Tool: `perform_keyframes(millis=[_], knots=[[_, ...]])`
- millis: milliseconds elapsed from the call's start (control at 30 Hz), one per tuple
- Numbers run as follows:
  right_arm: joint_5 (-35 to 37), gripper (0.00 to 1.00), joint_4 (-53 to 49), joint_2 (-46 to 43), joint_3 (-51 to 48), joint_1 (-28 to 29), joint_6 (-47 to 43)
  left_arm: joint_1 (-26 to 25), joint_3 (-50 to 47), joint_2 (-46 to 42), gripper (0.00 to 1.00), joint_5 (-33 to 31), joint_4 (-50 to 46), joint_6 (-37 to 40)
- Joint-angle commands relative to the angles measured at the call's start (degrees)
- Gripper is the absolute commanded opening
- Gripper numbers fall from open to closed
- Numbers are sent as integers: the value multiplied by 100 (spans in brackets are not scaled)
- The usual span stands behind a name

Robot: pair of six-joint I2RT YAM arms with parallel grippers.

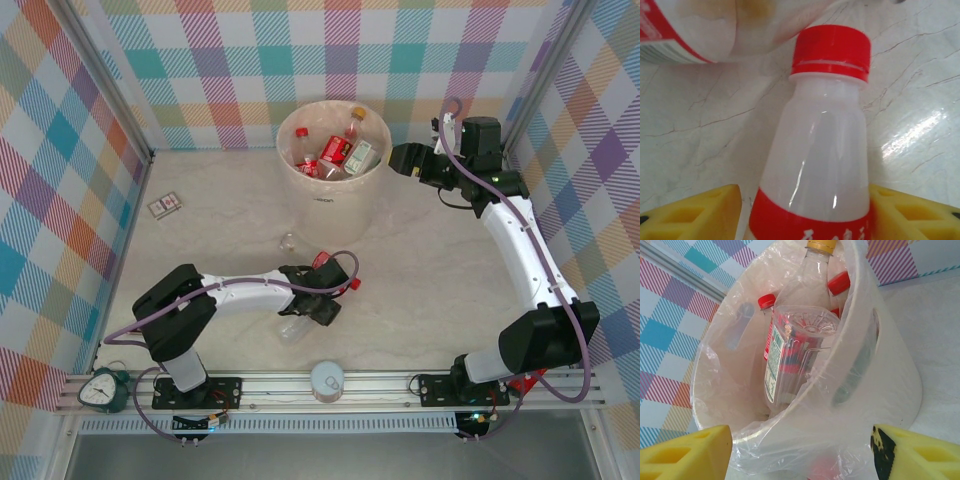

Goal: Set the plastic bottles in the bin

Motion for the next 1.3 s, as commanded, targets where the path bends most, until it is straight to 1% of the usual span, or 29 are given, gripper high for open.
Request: perform_keyframes(millis=[0, 67, 167, 333, 500, 667, 767, 867, 933, 1000, 1067, 1133, 1267], knots=[[-145, 73, 204, 47, 53, 24, 88, -47, -70, -150, 58, -315, -85, 16], [-150, 73, 217, 64, 63, 24, 91, -41, -88, -285, 55, -372, -102, 39], [-170, 74, 247, 86, 80, 22, 123, -31, -47, -422, 54, -446, -217, 116], [-214, 74, 221, 135, 158, 26, 105, 21, -21, -755, 47, -564, -514, 239], [-225, 74, 215, 161, 220, 19, 97, 135, -121, -1268, 46, -640, -673, 307], [-250, 74, 221, 195, 280, 20, 96, 282, -140, -1881, 46, -734, -1056, 460], [-259, 74, 213, 231, 317, 24, 94, 454, -103, -2341, 46, -930, -1359, 511], [-262, 74, 213, 232, 326, 24, 95, 727, 65, -2842, 46, -1288, -1661, 617], [-266, 74, 215, 213, 326, 26, 96, 1059, 310, -3200, 46, -1260, -1744, 731], [-268, 74, 215, 192, 326, 23, 88, 1398, 621, -3452, 46, -1183, -1594, 913], [-270, 74, 225, 188, 317, 24, 102, 1764, 1015, -3579, 43, -890, -1324, 1080], [-344, 74, 285, 201, 312, 32, 169, 2024, 1590, -3469, 43, -597, -976, 1288], [-508, 73, 401, 353, 307, 33, 273, 2149, 2926, -2836, 43, -313, -448, 1690]])
